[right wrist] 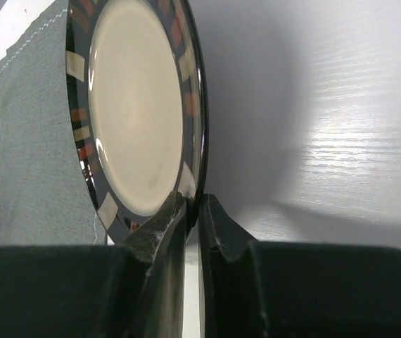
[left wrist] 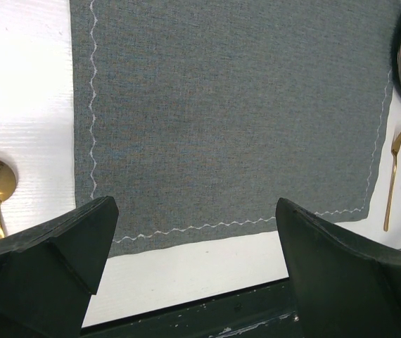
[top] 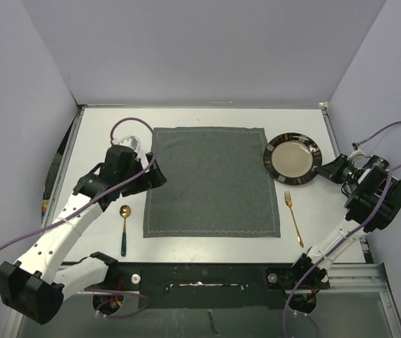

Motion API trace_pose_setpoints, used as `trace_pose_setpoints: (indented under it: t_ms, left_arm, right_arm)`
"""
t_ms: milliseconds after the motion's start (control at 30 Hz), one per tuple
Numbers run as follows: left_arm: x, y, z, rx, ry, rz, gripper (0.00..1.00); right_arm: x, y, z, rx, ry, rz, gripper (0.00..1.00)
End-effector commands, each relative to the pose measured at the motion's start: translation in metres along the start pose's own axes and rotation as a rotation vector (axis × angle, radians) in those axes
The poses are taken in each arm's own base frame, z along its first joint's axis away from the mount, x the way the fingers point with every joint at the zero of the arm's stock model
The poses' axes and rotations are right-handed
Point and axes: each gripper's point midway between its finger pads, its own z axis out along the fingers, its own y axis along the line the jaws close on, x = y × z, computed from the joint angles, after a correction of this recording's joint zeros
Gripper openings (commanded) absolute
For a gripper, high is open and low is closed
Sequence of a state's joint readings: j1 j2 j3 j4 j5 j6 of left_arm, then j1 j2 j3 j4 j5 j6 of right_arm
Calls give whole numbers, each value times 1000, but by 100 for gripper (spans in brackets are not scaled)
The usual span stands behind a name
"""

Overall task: Set the dinner table for one person
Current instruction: Pick up the plate at the center of the board.

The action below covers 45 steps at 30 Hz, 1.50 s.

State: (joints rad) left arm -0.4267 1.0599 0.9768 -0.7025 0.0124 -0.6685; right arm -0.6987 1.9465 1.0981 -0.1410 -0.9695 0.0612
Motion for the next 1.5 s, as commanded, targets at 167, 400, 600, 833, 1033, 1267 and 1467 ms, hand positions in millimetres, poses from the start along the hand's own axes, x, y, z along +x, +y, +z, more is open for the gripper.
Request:
trace_pose_setpoints:
  t_ms: [167, 400, 600, 833, 1033, 1267, 1467]
  left_arm:
    - [-14, -14, 3, 50, -41, 40, 98]
    - [-27, -12, -4, 37, -97, 106, 74]
    - [-36, -12, -11, 33, -134, 169, 0]
    - [-24, -8, -6, 52, -129, 156, 0]
    - [-18, -2, -10, 40, -124, 148, 0]
    - [-11, 10, -9, 11, -125, 147, 0]
    - [-6, 14, 28, -24, -66, 156, 0]
  right_arm:
    - [-57, 4, -24, 38, -135, -182, 0]
    - [-71, 32, -35, 14, -119, -282, 0]
    - [-86, 85, -42, 5, -55, -498, 0]
    - [-105, 128, -46, 22, -73, -617, 0]
    - [-109, 142, -41, -5, -73, -610, 0]
    - [-110, 163, -30, -12, -67, -650, 0]
    - [-109, 157, -23, 5, -50, -647, 0]
